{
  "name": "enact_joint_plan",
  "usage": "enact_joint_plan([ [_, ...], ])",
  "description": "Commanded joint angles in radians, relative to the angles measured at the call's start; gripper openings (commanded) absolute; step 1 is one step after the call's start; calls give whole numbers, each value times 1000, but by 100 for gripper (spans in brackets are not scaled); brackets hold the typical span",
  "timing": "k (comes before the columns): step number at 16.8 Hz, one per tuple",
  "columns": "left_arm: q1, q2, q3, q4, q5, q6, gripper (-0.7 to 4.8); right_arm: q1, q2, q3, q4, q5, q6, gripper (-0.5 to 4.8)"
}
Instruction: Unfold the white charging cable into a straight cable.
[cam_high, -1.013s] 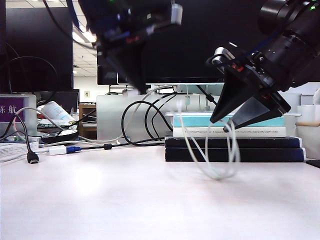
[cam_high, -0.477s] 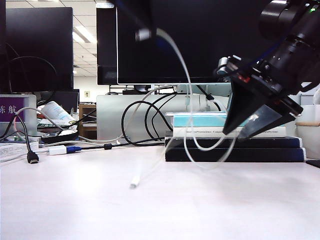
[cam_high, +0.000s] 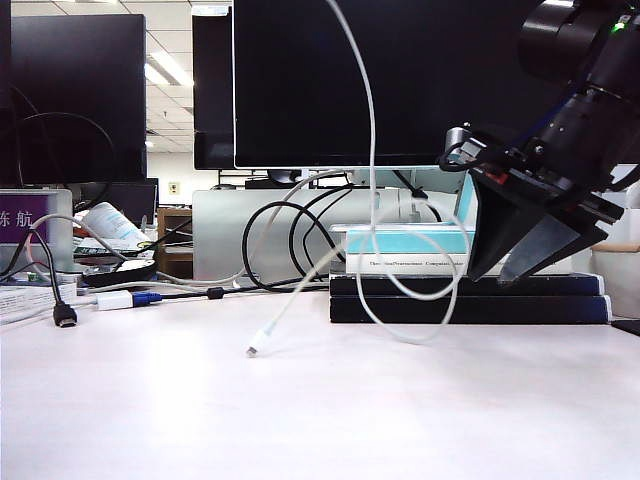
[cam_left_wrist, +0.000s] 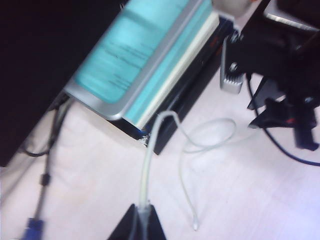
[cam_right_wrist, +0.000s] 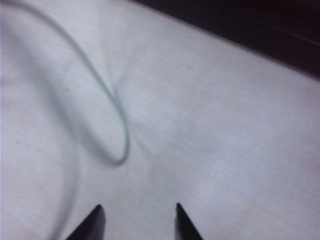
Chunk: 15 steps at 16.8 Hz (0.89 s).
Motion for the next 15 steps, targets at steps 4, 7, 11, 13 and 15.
enact_joint_plan([
  [4,-1,-69,194,-78,-134,27,-6,1,-3,3,35,-122,35,181],
  [7,1,-115,226,-71,-134,25,-6,1,-3,3,89,-364,86,182],
  [11,0,-123,226,-161,-113,19,-6,2,-4,3,394,-729,316,225],
  [13,0,-122,226,-205,50,-1,-6,2,-4,3,591,-745,449,226],
  [15,0,-132,226,-209,218,-28,-6,2,-4,3,656,-745,474,251],
])
